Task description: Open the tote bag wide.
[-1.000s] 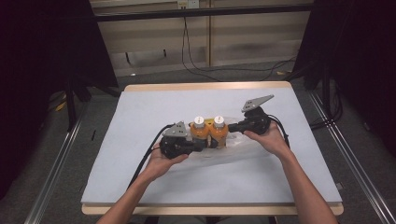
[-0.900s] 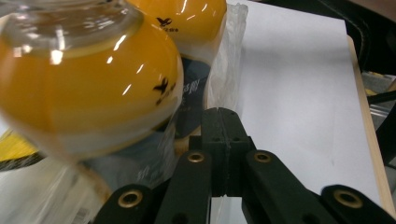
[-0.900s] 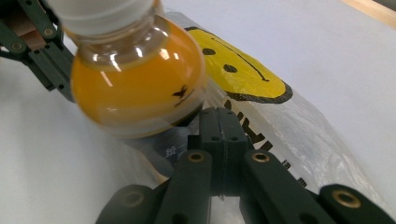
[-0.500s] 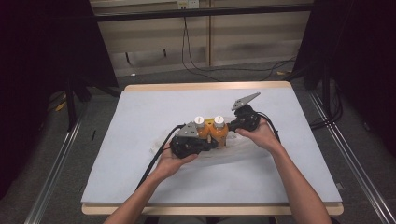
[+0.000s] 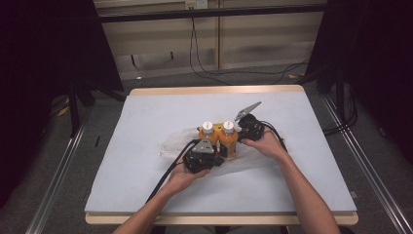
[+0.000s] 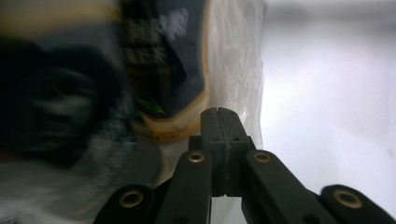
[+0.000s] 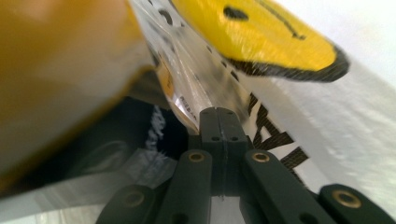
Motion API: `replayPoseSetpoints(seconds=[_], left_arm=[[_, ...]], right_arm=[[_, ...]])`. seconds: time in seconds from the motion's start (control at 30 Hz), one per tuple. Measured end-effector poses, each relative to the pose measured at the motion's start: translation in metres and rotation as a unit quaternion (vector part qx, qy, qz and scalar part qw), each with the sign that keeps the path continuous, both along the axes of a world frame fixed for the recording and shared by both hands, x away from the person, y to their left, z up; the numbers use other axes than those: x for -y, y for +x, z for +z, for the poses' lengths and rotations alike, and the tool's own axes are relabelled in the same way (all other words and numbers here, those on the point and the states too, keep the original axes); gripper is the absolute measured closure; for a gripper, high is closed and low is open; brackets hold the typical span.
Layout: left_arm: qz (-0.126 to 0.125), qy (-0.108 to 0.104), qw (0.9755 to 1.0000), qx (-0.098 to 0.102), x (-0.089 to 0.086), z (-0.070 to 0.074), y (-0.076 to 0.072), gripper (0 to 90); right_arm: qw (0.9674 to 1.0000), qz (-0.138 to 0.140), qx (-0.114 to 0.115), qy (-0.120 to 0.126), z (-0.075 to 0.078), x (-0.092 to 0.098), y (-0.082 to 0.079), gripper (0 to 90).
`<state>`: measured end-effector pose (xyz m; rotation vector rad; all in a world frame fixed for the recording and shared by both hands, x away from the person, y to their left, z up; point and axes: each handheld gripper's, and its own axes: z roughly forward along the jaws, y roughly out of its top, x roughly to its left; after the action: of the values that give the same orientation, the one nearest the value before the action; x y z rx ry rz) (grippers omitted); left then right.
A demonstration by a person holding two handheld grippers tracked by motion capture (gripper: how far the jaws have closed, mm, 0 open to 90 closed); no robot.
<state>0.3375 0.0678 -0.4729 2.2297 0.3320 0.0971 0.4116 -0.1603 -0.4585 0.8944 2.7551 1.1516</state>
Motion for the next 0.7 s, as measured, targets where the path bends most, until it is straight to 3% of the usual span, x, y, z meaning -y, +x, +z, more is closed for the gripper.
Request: replayPoseSetpoints(seconds=[0.07,0.23,0.27,0.3,0.43,0.63,0.7], left_arm=[[-0.003,0.010,0.9999,0.003,0.001,-0.001,-0.002,90.0],[-0.008,0.009,0.9999,0.004,0.001,-0.006,-0.005,90.0],[-0.010,0.014,0.9998,0.006,0.002,-0.008,-0.005,90.0],[-0.010,0.033,0.9994,0.010,0.003,-0.008,-0.006,90.0],[-0.010,0.032,0.9994,0.005,0.006,-0.011,-0.007,90.0],[-0.007,0.036,0.9993,-0.002,0.004,-0.011,-0.009,90.0],[-0.012,0.028,0.9995,-0.004,0.005,-0.012,-0.010,90.0]], right_arm=[[1.0000,-0.003,-0.004,-0.007,-0.004,-0.002,0.000,90.0],[0.9998,-0.007,-0.009,-0.018,-0.012,-0.005,0.003,90.0],[0.9997,-0.008,-0.007,-0.022,-0.013,-0.006,0.003,90.0],[0.9996,-0.010,-0.011,-0.025,-0.013,-0.006,0.004,90.0],[0.9995,-0.012,-0.024,-0.018,-0.019,-0.006,0.007,90.0],[0.9995,-0.021,-0.013,-0.018,-0.020,-0.008,0.009,90.0],[0.9995,-0.022,-0.003,-0.023,-0.020,-0.008,0.011,90.0]])
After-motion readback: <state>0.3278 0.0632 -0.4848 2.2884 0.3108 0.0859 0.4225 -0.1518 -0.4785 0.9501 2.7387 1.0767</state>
